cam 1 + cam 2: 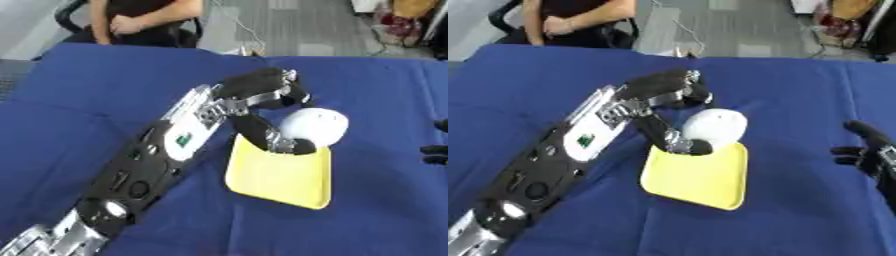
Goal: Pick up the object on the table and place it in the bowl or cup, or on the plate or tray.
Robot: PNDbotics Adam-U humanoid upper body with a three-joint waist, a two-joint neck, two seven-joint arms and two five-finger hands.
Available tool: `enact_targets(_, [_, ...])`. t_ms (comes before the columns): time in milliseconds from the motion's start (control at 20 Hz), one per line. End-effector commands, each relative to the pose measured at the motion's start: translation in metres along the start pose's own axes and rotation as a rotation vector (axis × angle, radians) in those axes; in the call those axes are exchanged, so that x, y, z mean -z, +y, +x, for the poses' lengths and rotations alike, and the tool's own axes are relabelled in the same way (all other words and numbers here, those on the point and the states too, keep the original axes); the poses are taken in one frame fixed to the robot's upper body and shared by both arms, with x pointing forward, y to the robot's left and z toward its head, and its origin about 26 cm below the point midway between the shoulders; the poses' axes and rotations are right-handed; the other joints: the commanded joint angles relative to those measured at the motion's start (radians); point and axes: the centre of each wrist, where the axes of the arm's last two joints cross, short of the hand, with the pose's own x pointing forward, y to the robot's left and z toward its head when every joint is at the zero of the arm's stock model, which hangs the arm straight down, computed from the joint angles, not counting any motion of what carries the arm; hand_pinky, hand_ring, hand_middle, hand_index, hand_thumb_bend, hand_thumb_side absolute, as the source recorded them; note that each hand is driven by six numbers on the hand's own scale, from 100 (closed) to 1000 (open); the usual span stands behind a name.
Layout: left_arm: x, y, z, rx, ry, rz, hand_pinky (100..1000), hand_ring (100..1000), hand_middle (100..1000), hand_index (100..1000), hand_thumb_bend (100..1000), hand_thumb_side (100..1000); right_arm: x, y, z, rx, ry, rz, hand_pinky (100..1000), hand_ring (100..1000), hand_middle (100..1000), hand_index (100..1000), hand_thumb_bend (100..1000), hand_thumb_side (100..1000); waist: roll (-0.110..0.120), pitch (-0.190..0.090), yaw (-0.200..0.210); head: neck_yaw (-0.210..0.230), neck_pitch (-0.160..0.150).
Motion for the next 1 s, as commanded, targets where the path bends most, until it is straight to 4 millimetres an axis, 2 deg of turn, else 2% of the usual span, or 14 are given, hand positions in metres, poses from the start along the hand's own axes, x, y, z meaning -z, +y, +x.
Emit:
enact_targets(50, [0.002,0.016,0.001,0.064,-0.013,0.019,100,100,121,318,100,254,0.0,-0.005,0.006,-0.022,-0.014,0.002,778,780,993,1000,100,965,-0.003,-0.012,-0.001,0.013,-0.007])
enact_targets(300, [-0.007,0.014,-0.012,0.141,0.039,0.017,100,100,123,318,100,251,0.001,-0.005,0.006,-0.022,-0.015,0.002,778,779,993,1000,100,966,-0.002,-0.012,-0.002,0.014,-0.012])
enact_targets(550, [-0.018,0.003,-0.026,0.179,0.101,0.019,100,100,121,317,100,249,0.0,-0.005,0.006,-0.022,-0.014,0.002,778,780,993,1000,100,967,-0.003,-0.011,0.0,0.012,-0.012])
enact_targets(1000, [-0.019,-0.005,-0.029,0.2,0.097,0.014,100,100,123,318,100,248,0.0,-0.005,0.006,-0.022,-0.014,0.003,778,779,993,1000,100,967,-0.004,-0.011,0.001,0.015,-0.014])
